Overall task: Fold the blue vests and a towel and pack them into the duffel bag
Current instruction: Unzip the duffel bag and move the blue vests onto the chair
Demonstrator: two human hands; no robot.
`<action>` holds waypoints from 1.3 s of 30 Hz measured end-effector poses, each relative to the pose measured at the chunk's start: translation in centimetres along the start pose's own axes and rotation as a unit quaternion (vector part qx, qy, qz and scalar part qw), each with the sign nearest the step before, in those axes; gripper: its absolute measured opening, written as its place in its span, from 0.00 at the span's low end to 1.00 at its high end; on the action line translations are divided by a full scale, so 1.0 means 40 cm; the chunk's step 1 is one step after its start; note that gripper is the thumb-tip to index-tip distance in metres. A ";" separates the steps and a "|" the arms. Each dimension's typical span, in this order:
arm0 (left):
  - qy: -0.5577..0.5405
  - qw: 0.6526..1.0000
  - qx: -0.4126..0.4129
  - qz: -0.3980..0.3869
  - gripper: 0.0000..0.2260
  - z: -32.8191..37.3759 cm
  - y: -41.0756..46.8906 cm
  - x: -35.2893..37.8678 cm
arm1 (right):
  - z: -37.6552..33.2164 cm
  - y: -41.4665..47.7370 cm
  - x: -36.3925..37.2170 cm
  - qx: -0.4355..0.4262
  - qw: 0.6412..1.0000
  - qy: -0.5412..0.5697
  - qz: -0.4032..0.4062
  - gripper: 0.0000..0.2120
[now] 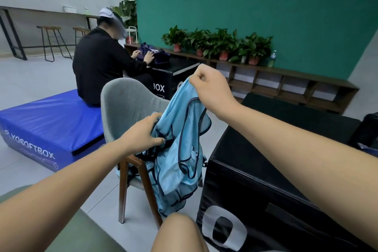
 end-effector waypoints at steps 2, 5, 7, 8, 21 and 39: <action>-0.011 1.000 -0.017 0.002 0.32 -0.005 -0.011 -0.004 | -0.030 0.003 -0.008 -0.011 1.000 0.007 0.006 0.12; -0.024 0.999 -0.032 0.028 0.27 -0.002 -0.016 -0.011 | -0.063 0.016 -0.026 -0.017 0.999 0.022 0.022 0.11; -0.048 0.996 -0.040 0.055 0.24 0.010 -0.010 -0.022 | -0.075 0.029 -0.045 -0.010 0.999 0.039 0.038 0.12; -0.064 0.994 -0.042 0.074 0.24 0.020 -0.007 -0.030 | -0.079 0.037 -0.057 -0.004 0.998 0.046 0.047 0.12; -0.163 0.963 -0.018 0.212 0.05 0.248 -0.119 -0.067 | -0.127 0.102 -0.209 0.114 0.954 0.233 0.149 0.17; -0.435 0.896 -0.039 -0.083 0.16 0.483 -0.188 0.060 | -0.176 -0.034 -0.500 0.132 0.925 0.223 0.279 0.12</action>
Point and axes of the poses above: each hand's wrist, its own y-axis towards the middle knuckle, its own x-axis out of the palm, z = x × y, the point moved 2 cm from there along y, towards the middle knuckle, and after that the axes turned 8 degrees about y, right-handed, at the moved point
